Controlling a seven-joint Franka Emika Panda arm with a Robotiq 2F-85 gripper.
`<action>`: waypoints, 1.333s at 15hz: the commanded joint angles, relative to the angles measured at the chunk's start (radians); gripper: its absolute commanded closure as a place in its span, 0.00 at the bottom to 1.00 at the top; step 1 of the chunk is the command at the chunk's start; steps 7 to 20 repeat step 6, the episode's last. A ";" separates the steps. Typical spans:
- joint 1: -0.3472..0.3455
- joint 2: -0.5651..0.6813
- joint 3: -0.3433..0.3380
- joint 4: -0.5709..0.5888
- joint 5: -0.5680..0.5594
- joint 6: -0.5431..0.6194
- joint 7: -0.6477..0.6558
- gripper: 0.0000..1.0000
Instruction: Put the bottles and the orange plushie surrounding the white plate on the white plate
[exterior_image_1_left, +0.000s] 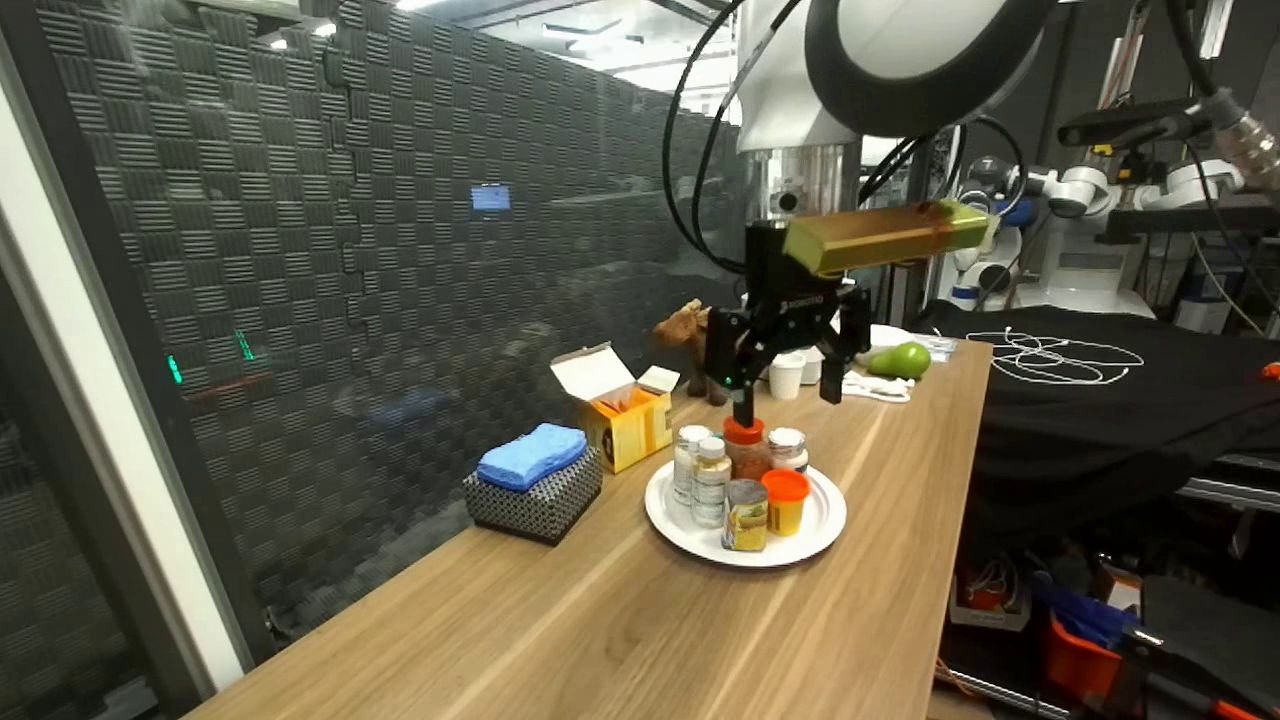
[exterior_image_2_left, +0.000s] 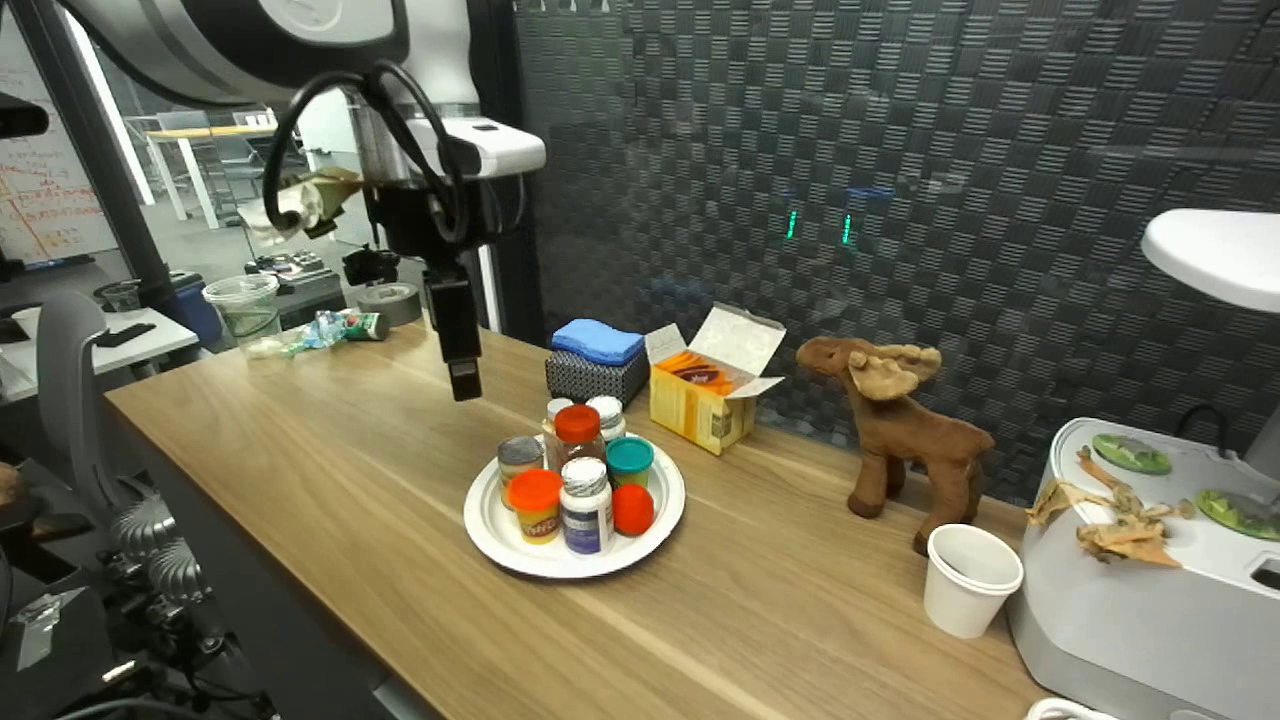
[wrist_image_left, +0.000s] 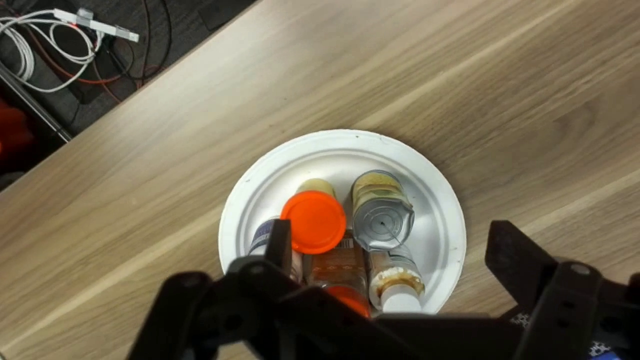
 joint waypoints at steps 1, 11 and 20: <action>-0.020 -0.130 0.024 -0.047 0.023 -0.060 -0.139 0.00; -0.030 -0.124 0.036 -0.037 0.035 -0.067 -0.169 0.00; -0.030 -0.124 0.036 -0.037 0.035 -0.067 -0.169 0.00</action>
